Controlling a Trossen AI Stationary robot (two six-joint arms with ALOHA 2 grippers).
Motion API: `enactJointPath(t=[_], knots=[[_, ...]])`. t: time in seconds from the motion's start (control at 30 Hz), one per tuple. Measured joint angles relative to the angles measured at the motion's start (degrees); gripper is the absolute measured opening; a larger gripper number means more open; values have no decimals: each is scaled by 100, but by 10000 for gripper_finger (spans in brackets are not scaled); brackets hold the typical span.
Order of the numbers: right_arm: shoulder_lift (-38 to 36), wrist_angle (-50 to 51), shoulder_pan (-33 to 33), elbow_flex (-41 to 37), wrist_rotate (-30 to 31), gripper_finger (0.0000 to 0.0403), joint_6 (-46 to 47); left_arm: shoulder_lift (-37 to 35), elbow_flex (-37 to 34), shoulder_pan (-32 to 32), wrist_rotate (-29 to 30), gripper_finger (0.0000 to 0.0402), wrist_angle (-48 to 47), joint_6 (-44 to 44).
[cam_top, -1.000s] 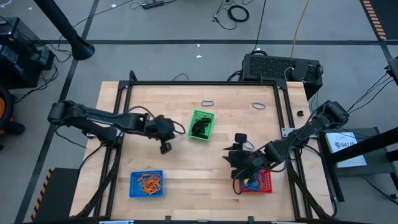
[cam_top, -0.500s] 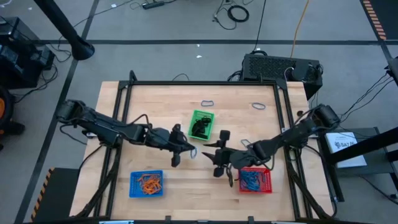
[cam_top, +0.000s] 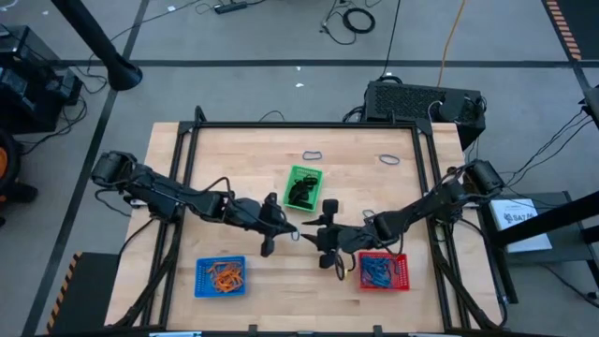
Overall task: Sort rubber bands into baskets
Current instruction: Put the blue rubber band into the red bin
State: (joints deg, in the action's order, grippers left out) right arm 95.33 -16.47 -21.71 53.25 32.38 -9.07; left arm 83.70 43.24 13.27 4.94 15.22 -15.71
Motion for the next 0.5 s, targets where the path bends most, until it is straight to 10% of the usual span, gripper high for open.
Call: enactJointPath(t=[0.5], knots=[[0,-397,38,0,-560,143,-540,-2,0,-86,-340,2,90,-14]])
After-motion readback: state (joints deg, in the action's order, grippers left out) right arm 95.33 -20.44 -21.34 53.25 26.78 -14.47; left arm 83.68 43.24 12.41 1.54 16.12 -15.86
